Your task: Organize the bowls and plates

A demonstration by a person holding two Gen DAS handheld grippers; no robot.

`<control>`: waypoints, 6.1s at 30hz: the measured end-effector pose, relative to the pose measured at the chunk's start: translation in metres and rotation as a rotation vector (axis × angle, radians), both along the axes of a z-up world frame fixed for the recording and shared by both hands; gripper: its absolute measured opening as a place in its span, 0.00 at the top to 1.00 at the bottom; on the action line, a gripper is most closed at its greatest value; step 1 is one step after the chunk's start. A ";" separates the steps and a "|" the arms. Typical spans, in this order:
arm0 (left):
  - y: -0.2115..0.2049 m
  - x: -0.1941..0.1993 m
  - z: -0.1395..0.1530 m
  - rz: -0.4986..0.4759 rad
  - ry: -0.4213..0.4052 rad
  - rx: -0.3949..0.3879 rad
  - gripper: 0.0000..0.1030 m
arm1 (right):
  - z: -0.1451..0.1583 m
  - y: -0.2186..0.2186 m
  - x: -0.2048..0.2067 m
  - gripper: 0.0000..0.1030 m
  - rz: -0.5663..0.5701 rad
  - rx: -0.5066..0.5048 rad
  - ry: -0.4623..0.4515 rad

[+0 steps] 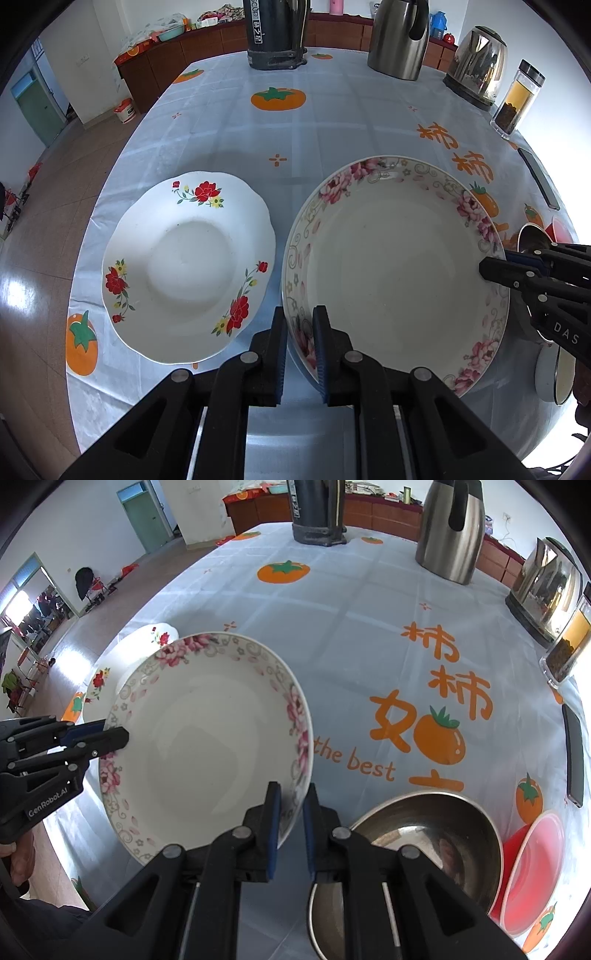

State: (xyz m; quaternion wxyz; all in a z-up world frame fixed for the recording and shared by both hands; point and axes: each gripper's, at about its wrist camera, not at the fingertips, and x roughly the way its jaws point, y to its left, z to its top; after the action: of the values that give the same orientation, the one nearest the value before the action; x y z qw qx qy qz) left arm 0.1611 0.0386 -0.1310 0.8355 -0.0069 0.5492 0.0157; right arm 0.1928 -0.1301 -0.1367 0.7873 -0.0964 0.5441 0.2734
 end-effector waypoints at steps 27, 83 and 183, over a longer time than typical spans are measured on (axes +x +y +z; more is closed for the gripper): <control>-0.001 0.003 -0.011 0.012 0.019 0.002 0.85 | -0.012 0.002 0.008 0.89 0.007 -0.015 0.016; -0.005 -0.008 -0.014 0.023 0.026 0.014 0.85 | -0.017 0.018 -0.001 0.85 0.097 -0.139 -0.067; 0.099 -0.037 -0.005 0.287 -0.014 -0.030 0.84 | 0.014 0.083 0.004 0.51 0.149 0.013 -0.076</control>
State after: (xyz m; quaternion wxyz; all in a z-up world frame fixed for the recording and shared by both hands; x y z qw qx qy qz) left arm 0.1244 0.1376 -0.1357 0.8284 -0.0977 0.5367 0.1269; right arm 0.1973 -0.0475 -0.1230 0.7854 -0.1419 0.5034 0.3312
